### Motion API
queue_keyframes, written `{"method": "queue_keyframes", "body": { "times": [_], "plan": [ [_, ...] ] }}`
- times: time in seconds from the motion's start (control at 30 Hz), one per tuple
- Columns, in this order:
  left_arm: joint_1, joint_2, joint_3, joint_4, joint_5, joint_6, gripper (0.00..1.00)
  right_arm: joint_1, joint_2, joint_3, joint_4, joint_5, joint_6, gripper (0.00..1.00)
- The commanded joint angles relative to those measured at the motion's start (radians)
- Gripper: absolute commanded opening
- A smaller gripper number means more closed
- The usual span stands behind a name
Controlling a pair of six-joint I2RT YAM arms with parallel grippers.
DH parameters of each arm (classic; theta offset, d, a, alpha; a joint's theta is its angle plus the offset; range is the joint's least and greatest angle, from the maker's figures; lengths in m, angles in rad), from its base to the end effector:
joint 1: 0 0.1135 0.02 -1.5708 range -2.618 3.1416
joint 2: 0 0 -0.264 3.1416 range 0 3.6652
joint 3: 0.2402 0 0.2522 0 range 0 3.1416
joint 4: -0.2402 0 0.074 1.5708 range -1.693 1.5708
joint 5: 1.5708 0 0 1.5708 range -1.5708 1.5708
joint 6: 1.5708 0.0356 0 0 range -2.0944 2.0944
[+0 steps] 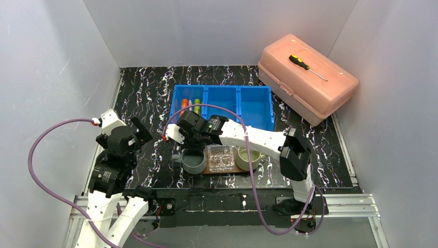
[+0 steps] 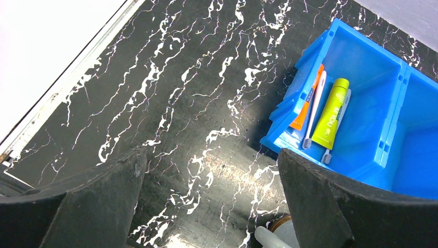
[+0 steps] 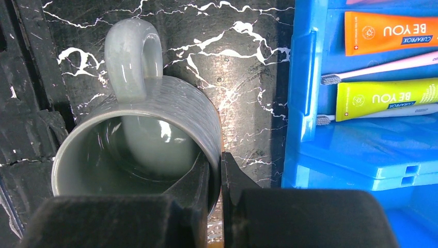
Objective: Prepare toiletry sets of a toothbrush and toothpaste on the tray
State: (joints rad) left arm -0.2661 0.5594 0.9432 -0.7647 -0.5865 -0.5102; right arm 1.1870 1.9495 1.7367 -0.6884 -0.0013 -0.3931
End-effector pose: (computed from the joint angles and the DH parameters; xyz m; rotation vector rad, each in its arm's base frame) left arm 0.0989 -0.0065 0.3624 -0.5997 1.7879 0.0432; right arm 0.1639 0.4059 0.2798 -1.7789 1.7617 0.3382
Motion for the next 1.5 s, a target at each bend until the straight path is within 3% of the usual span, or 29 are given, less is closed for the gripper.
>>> {"method": "queue_keyframes", "body": {
  "times": [0.0, 1.47],
  "plan": [
    [-0.003, 0.005, 0.006, -0.004, -0.016, -0.007, 0.98, 0.005, -0.061, 0.009, 0.059, -0.005, -0.007, 0.01],
    [-0.004, 0.005, 0.005, -0.003, -0.014, -0.005, 0.98, -0.008, -0.062, -0.032, 0.084, 0.043, 0.009, 0.01]
  ]
}}
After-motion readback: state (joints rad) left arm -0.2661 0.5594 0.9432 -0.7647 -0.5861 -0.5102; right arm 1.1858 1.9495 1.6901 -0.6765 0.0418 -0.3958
